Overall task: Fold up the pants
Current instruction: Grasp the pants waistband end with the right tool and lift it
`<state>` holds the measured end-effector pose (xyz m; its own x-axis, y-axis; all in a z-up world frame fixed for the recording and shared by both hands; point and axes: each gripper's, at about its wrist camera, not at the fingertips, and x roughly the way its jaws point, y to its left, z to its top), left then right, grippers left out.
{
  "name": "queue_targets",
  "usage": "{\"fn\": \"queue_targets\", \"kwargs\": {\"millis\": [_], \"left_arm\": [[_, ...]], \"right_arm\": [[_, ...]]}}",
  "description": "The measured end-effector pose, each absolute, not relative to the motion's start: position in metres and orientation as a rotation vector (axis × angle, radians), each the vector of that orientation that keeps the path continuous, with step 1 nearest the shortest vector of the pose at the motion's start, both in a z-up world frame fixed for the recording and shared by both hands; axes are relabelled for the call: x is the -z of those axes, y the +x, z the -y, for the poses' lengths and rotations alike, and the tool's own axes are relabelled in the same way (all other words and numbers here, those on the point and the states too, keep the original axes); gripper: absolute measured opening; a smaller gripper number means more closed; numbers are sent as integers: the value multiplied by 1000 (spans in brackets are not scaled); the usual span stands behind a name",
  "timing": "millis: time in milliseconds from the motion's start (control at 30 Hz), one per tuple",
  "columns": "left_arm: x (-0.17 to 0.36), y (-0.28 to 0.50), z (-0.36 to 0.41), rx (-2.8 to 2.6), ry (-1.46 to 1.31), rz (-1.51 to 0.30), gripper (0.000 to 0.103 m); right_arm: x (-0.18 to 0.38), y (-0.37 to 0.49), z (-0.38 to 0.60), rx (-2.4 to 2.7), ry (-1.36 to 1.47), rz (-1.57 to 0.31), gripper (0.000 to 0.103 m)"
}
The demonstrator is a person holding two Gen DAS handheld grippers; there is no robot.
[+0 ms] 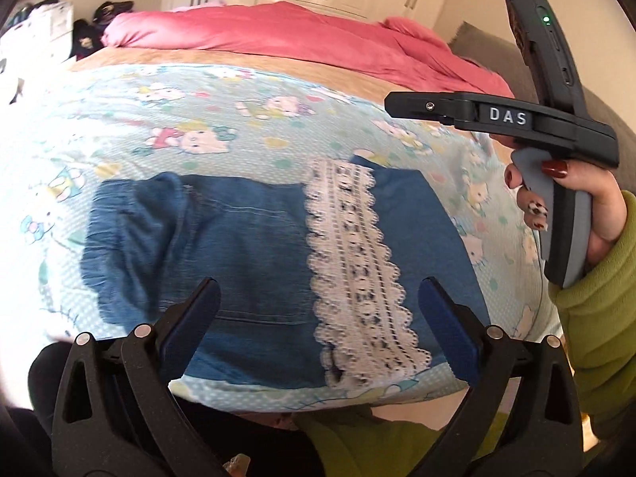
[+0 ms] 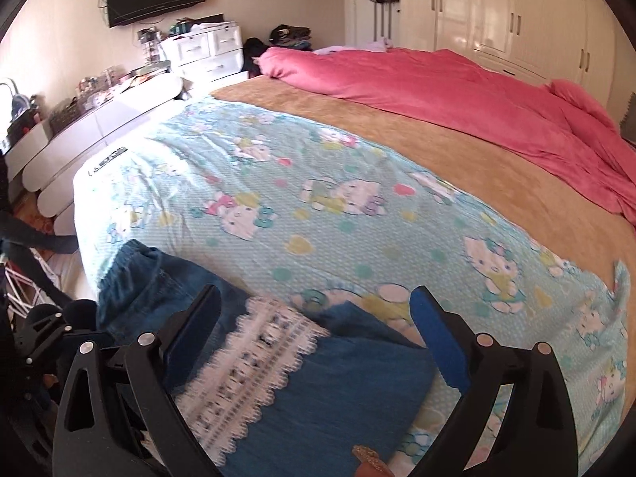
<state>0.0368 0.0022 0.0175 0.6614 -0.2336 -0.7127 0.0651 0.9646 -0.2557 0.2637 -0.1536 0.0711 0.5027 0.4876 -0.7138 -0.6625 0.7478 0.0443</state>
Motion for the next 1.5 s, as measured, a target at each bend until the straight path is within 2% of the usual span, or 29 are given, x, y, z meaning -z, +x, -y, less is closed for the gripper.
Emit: {"fn": "queue_targets", "kwargs": {"millis": [467, 867, 900, 967, 1000, 1067, 1200, 1233, 1267, 1333, 1400, 1500], "left_arm": [[-13, 30, -72, 11, -321, -793, 93], [19, 32, -122, -43, -436, -844, 93], [21, 33, -123, -31, -447, -845, 90], [25, 34, -125, -10, -470, -847, 70], [28, 35, -126, -5, -480, -853, 62], [33, 36, -128, 0, -490, -859, 59], [36, 37, -130, 12, -515, -856, 58], [36, 37, -130, 12, -516, -856, 58], [36, 36, -129, 14, -517, -856, 59], [37, 37, -128, 21, -524, -853, 64], [36, 37, -127, 33, -536, -845, 70], [32, 39, -125, 43, -539, -830, 81]], "right_arm": [[-54, 245, 32, -944, -378, -863, 95], [-21, 239, -31, -1084, -465, -960, 95], [-18, 239, -35, -1101, -472, -972, 95], [-11, 238, -44, -1128, -486, -993, 93], [-9, 237, -47, -1137, -487, -1001, 90], [-4, 237, -54, -1163, -490, -1027, 82], [9, 233, -70, -1222, -513, -1059, 75], [12, 232, -72, -1232, -516, -1064, 70], [17, 231, -75, -1252, -515, -1077, 57], [17, 227, -74, -1251, -530, -1052, 48], [9, 228, -66, -1253, -516, -1031, 34], [-7, 228, -49, -1249, -504, -976, 27]]}}
